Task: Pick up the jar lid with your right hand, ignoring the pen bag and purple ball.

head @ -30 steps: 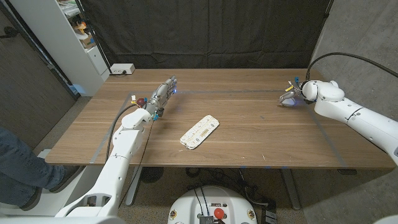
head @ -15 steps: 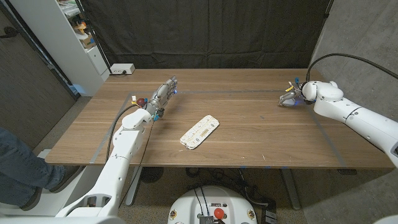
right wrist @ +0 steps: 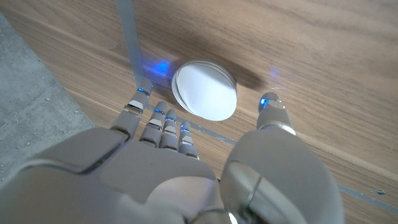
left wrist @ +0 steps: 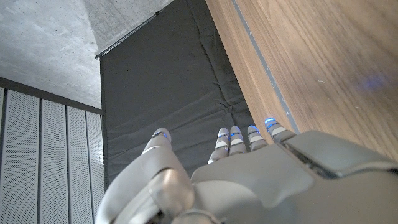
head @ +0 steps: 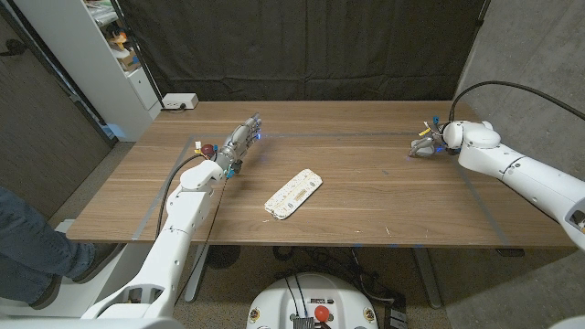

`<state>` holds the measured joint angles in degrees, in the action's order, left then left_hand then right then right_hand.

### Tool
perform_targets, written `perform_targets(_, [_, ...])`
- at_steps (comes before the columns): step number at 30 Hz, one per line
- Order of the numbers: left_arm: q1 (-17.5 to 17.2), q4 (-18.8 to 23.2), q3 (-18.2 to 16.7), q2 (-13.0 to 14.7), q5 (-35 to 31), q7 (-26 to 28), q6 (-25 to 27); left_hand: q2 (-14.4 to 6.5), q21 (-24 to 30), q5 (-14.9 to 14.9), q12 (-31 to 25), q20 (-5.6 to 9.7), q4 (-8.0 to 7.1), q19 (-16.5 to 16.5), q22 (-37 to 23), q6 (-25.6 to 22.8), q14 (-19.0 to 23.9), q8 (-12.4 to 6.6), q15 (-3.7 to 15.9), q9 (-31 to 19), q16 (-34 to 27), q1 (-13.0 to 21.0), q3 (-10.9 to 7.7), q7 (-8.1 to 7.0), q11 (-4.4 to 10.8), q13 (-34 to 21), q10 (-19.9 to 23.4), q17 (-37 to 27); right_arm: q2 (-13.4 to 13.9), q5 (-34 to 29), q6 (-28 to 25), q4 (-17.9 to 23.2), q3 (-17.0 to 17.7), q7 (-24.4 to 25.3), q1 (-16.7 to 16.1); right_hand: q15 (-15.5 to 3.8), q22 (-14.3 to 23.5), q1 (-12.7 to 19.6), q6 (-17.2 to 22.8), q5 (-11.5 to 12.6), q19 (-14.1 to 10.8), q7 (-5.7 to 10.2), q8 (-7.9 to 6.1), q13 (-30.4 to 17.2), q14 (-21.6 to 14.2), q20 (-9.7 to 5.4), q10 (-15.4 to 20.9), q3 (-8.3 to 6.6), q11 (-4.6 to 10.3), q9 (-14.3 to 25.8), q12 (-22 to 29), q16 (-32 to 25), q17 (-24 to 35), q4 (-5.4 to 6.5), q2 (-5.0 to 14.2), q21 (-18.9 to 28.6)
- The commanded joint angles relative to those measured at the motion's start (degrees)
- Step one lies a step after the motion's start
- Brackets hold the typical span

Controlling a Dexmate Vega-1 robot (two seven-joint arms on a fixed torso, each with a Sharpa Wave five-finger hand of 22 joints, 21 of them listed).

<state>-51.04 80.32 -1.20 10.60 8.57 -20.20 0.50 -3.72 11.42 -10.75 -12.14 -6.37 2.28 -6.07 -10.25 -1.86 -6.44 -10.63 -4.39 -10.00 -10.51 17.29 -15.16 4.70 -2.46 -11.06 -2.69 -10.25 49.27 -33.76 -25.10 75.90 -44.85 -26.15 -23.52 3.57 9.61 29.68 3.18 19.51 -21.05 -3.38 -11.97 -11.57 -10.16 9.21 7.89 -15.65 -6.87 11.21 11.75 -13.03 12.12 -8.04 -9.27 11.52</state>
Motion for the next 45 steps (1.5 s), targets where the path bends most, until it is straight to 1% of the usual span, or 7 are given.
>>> perform_targets(1, [0.18, -0.17, 0.19, 0.16, -0.30, 0.22, 0.60, -0.50, -0.05, 0.04, -0.12, -0.10, 0.34, -0.44, -0.27, -0.13, -0.49, -0.16, -0.03, -0.30, -0.17, 0.21, -0.13, 0.18, -0.24, -0.19, 0.14, -0.25, -0.99, 0.48, 0.26, -2.86, -1.46, 0.84, 1.33, -0.13, 0.19, 0.53, 0.47, 0.50, -1.06, 0.03, -0.16, -0.17, -0.66, 0.24, 0.67, 0.16, 0.21, 0.14, 0.38, -0.20, 0.11, -0.06, 0.07, 0.32])
perform_targets(9, [0.43, -0.19, 0.58, 0.24, -0.55, 0.16, 0.96, -0.51, -0.03, 0.04, -0.11, -0.16, 0.37, -0.43, -0.27, -0.12, -0.51, -0.15, 0.00, -0.30, -0.18, 0.20, -0.12, 0.17, -0.24, -0.20, 0.13, -0.25, -1.12, 0.86, 0.58, -3.71, -2.01, 1.26, 1.57, -0.50, 0.22, 1.08, 1.40, 1.24, -2.89, 0.29, -0.41, -0.19, -1.34, 0.05, 1.21, 0.28, 0.22, 0.16, 0.49, -0.39, 0.13, -0.09, 0.45, 0.76])
perform_targets(15, [0.23, 0.09, 0.66, 0.23, -0.62, 0.29, 1.16, -0.53, -0.02, 0.04, -0.12, -0.19, 0.38, -0.44, -0.27, -0.12, -0.51, -0.15, -0.06, -0.30, -0.18, 0.19, -0.12, 0.13, -0.23, -0.20, 0.14, -0.25, -0.95, 1.20, 0.52, -3.88, -2.05, 1.83, 1.40, -1.35, 0.53, 2.29, 2.62, 2.97, -10.12, -0.05, -0.53, -0.24, -3.87, -3.31, 2.06, 0.79, 0.08, 0.23, 0.52, -1.22, 0.38, 0.00, 1.09, 2.77])
perform_targets(22, [-0.11, 0.40, 0.63, 0.15, -0.55, 0.39, 1.14, -0.54, -0.01, 0.04, -0.10, -0.18, 0.40, -0.46, -0.27, -0.14, -0.51, -0.16, -0.04, -0.31, -0.20, 0.17, -0.11, 0.15, -0.18, -0.20, 0.10, -0.25, -0.57, 0.52, -0.13, -2.96, -2.10, 3.75, 0.58, -3.63, 0.74, 6.49, 7.18, 4.82, -19.23, 0.01, -1.55, -0.30, -10.87, -7.64, 6.81, 0.45, 1.05, 0.32, 1.53, -4.07, 1.36, -0.46, 2.70, 5.01])
perform_targets(28, [-0.15, 0.36, 0.76, 0.09, -0.56, 0.35, 1.14, -0.56, -0.01, 0.03, -0.08, -0.22, 0.42, -0.48, -0.27, -0.14, -0.53, -0.16, -0.02, -0.31, -0.20, 0.15, -0.10, 0.20, -0.20, -0.21, 0.06, -0.25, -0.76, -2.93, -2.53, -1.99, -3.58, 5.37, 0.08, -5.74, 0.86, 10.19, 11.11, 5.20, -25.13, 1.58, -2.36, -0.40, -16.01, -8.89, 10.68, -0.18, 2.85, 0.44, 2.17, -6.44, 2.36, -0.46, 4.84, 6.51])
perform_targets(33, [-0.12, 0.29, 0.83, 0.05, -0.56, 0.34, 0.98, -0.57, 0.00, 0.03, -0.08, -0.20, 0.44, -0.48, -0.27, -0.17, -0.55, -0.17, -0.02, -0.31, -0.20, 0.14, -0.09, 0.23, -0.12, -0.21, 0.05, -0.25, -1.02, -5.20, -4.02, -1.69, -4.35, 6.00, -0.16, -6.35, 1.02, 11.66, 14.46, 4.86, -27.38, 4.97, -3.17, -0.60, -18.75, -8.57, 13.45, -0.14, 6.87, 0.57, 2.70, -7.74, 3.12, -0.13, 5.98, 7.05])
perform_targets(45, [-0.18, 0.52, 0.92, 0.04, -0.56, 0.39, 1.03, -0.60, -0.01, 0.03, -0.07, -0.28, 0.48, -0.56, -0.27, -0.13, -0.59, -0.15, -0.10, -0.31, -0.20, 0.10, -0.07, 0.19, -0.21, -0.22, 0.04, -0.26, -0.88, -3.92, -2.97, -1.23, -2.78, 7.52, -0.97, -8.20, 1.10, 15.25, 19.63, 3.88, -31.04, 5.28, -4.52, -0.82, -23.03, -11.41, 18.29, -0.73, 7.83, 0.70, 3.86, -9.89, 4.21, -0.60, 8.25, 8.17])
